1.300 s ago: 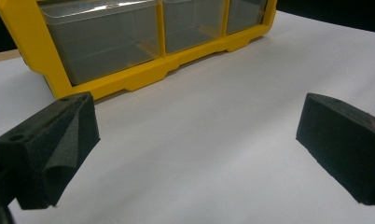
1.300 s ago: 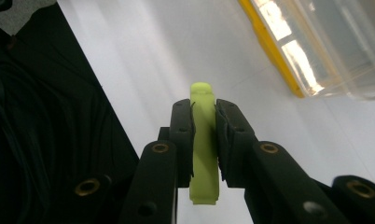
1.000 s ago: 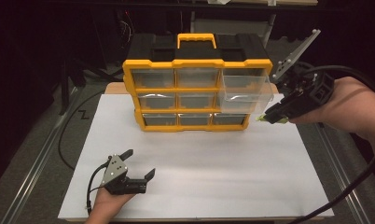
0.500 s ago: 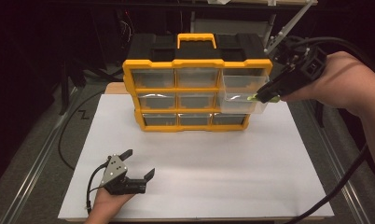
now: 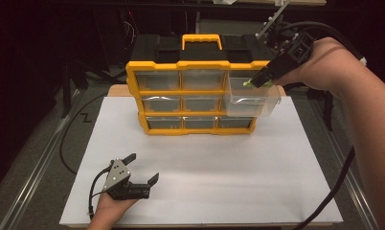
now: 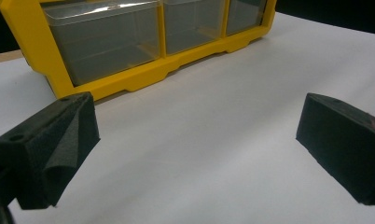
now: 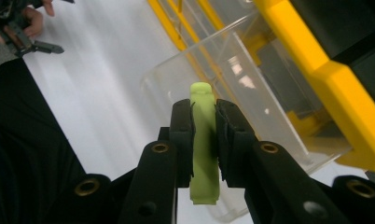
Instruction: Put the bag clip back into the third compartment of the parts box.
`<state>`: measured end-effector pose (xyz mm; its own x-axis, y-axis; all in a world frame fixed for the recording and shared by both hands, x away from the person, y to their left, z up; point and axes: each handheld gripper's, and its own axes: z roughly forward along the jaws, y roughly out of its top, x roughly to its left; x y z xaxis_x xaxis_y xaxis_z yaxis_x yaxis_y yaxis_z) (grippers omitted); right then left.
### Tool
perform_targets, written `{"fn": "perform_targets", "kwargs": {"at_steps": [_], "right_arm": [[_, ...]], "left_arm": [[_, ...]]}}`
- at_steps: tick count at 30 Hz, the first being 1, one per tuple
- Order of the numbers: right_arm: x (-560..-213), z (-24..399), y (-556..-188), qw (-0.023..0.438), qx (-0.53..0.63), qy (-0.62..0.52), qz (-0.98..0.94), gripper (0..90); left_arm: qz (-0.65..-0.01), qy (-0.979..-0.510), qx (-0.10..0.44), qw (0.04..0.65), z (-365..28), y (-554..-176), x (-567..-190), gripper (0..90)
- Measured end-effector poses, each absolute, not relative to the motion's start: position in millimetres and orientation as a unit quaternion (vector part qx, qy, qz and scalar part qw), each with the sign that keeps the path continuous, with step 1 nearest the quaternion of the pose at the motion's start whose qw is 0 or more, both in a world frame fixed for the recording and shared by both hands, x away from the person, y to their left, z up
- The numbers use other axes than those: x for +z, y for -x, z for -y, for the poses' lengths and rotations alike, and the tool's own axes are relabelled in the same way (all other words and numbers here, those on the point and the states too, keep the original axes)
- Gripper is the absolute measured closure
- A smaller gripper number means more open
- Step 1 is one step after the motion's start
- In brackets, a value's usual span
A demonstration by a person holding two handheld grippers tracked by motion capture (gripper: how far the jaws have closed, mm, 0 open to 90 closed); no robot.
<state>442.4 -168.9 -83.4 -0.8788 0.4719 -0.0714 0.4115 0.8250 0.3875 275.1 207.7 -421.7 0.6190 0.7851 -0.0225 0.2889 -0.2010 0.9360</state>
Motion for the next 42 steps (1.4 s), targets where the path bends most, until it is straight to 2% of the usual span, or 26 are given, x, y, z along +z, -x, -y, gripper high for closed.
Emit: {"fn": "perform_targets", "kwargs": {"at_steps": [7,16,28,29,30,31,33,37,42], "right_arm": [[-97,164,-461,0.093,0.177,-0.235,-0.951,78.9],[-119,161,-469,0.081,0.163,-0.234,-0.955,78.8],[-121,164,-469,0.081,0.169,-0.236,-0.954,78.3],[-122,164,-470,0.083,0.166,-0.237,-0.954,74.5],[-123,165,-470,0.089,0.168,-0.237,-0.953,65.1],[-122,166,-470,0.094,0.170,-0.242,-0.951,60.1],[-115,167,-467,0.091,0.184,-0.246,-0.947,54.1],[-97,171,-452,0.096,0.196,-0.244,-0.945,48.7],[-87,179,-432,0.102,0.192,-0.242,-0.946,46.3]], "left_arm": [[-0.365,-0.736,0.240,0.517,-209,-275,-422,0.6],[-0.363,-0.736,0.239,0.519,-209,-275,-421,0.6],[-0.361,-0.737,0.239,0.519,-208,-275,-422,0.6],[-0.362,-0.739,0.237,0.517,-208,-276,-422,0.7],[-0.362,-0.740,0.236,0.515,-208,-276,-422,0.7],[-0.363,-0.739,0.236,0.516,-209,-276,-422,0.7],[-0.364,-0.737,0.238,0.517,-209,-276,-422,0.7],[-0.365,-0.740,0.239,0.512,-210,-277,-423,0.7],[-0.369,-0.736,0.241,0.514,-210,-277,-422,0.7]]}}
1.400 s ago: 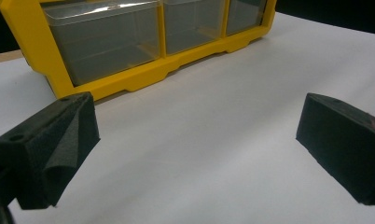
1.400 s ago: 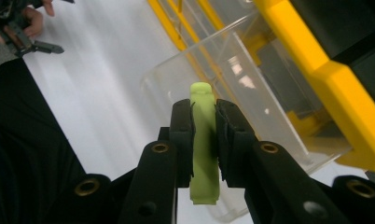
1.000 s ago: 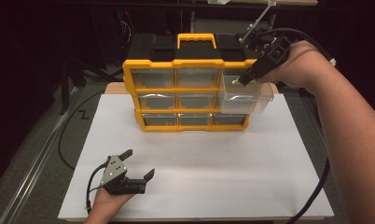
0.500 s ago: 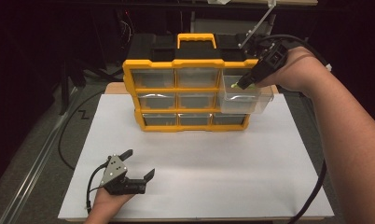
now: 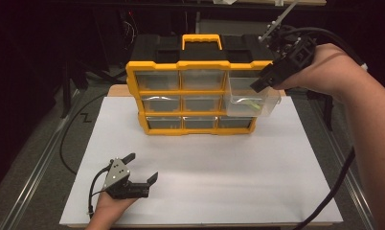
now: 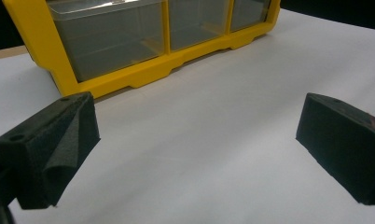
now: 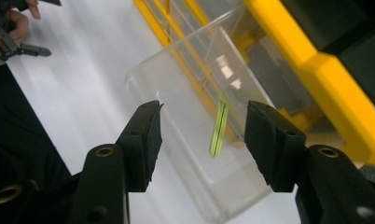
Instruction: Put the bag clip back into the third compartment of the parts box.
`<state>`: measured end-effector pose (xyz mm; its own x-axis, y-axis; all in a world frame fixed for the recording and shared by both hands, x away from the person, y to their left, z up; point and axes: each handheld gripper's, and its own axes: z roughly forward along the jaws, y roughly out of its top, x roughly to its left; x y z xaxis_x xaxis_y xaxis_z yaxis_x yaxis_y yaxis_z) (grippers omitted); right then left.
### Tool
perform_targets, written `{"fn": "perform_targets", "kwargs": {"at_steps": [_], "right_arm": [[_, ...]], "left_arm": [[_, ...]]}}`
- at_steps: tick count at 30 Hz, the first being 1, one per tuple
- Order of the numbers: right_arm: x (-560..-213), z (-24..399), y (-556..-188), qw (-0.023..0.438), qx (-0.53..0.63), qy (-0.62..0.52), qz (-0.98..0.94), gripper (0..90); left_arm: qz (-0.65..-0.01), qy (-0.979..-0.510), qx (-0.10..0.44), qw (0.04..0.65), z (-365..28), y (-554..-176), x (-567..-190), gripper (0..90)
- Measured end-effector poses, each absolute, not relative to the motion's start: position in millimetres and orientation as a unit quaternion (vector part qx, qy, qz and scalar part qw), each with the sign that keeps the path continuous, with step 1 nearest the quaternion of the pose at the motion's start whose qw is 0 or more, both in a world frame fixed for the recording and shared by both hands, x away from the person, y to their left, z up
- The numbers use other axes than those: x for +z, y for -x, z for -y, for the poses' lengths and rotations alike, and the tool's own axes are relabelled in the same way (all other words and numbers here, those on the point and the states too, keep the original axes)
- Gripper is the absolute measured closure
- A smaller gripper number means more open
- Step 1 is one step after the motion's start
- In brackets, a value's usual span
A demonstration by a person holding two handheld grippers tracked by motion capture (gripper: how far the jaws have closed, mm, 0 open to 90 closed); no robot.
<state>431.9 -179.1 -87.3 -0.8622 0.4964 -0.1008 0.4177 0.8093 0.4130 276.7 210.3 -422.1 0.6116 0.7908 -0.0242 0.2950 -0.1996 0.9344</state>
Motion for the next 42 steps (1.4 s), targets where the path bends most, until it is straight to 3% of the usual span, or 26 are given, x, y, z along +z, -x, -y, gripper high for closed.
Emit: {"fn": "perform_targets", "kwargs": {"at_steps": [8,21,27,34,40,42], "right_arm": [[-88,195,-407,0.106,0.186,-0.242,-0.946,42.7],[-130,217,-380,0.089,0.175,-0.244,-0.950,33.2],[-165,223,-378,0.072,0.166,-0.251,-0.951,24.2],[-222,224,-377,0.063,0.145,-0.269,-0.950,0.3],[-273,223,-377,0.063,0.130,-0.288,-0.947,0.0],[-309,224,-379,0.054,0.114,-0.289,-0.949,0.0]], "left_arm": [[-0.365,-0.740,0.241,0.511,-209,-276,-422,0.7],[-0.368,-0.738,0.240,0.512,-210,-276,-422,0.7],[-0.369,-0.736,0.241,0.514,-210,-276,-422,0.7],[-0.369,-0.736,0.241,0.515,-210,-276,-422,0.7],[-0.368,-0.738,0.239,0.513,-211,-276,-422,0.7],[-0.369,-0.738,0.239,0.513,-211,-276,-422,0.7]]}}
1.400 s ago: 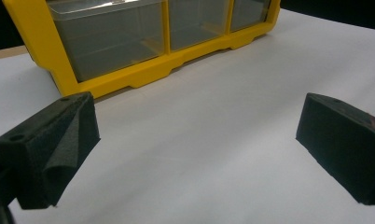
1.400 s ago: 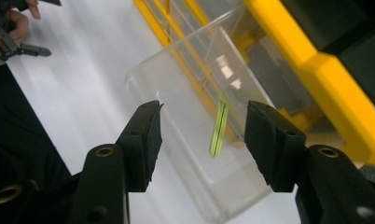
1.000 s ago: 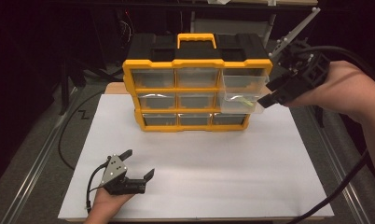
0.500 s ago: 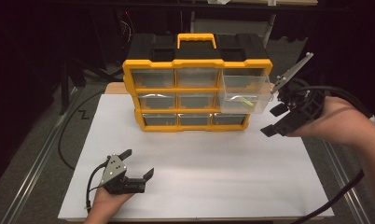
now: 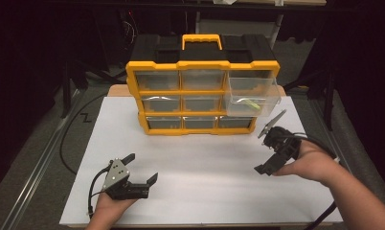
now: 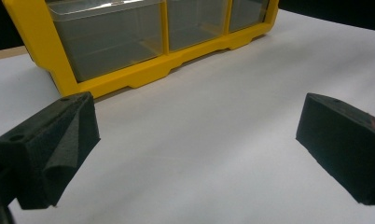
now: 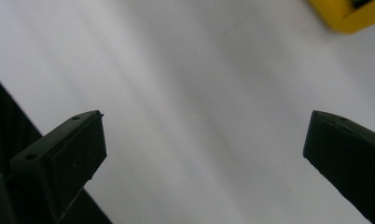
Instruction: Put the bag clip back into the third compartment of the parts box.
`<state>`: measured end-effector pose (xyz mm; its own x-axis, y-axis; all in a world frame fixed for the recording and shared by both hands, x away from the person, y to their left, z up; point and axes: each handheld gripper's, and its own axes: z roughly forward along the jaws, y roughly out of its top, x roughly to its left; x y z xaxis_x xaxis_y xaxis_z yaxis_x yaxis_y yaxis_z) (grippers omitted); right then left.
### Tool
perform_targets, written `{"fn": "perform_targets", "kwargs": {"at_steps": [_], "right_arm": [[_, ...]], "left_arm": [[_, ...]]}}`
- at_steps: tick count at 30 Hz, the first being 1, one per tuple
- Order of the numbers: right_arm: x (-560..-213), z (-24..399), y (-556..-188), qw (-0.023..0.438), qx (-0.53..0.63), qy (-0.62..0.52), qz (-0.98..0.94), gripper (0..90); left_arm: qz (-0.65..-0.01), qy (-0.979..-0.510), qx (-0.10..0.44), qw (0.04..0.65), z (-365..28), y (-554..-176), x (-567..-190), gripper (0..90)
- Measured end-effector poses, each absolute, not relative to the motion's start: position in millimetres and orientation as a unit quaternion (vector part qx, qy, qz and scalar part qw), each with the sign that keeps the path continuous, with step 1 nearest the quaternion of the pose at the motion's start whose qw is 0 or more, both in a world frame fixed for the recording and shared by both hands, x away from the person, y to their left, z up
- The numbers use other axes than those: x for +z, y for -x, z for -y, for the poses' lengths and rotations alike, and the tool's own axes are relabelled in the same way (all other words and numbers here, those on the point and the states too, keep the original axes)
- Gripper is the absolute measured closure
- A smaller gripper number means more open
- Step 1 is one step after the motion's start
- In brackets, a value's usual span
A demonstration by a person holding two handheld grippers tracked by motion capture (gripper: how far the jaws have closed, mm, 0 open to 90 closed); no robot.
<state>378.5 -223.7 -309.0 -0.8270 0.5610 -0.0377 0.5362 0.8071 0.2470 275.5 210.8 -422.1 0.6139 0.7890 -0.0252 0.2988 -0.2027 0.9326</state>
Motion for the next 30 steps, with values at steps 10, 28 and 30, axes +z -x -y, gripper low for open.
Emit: {"fn": "perform_targets", "kwargs": {"at_steps": [10,28,30], "right_arm": [[-394,239,-375,0.056,0.170,-0.336,-0.925,0.0],[-420,265,-329,0.179,0.512,-0.381,-0.749,0.0],[-420,266,-329,0.179,0.515,-0.383,-0.746,0.0]], "left_arm": [[-0.372,-0.736,0.239,0.512,-212,-276,-423,0.7],[-0.388,-0.731,0.236,0.510,-217,-276,-424,0.7],[-0.391,-0.731,0.236,0.507,-216,-277,-424,0.7]]}}
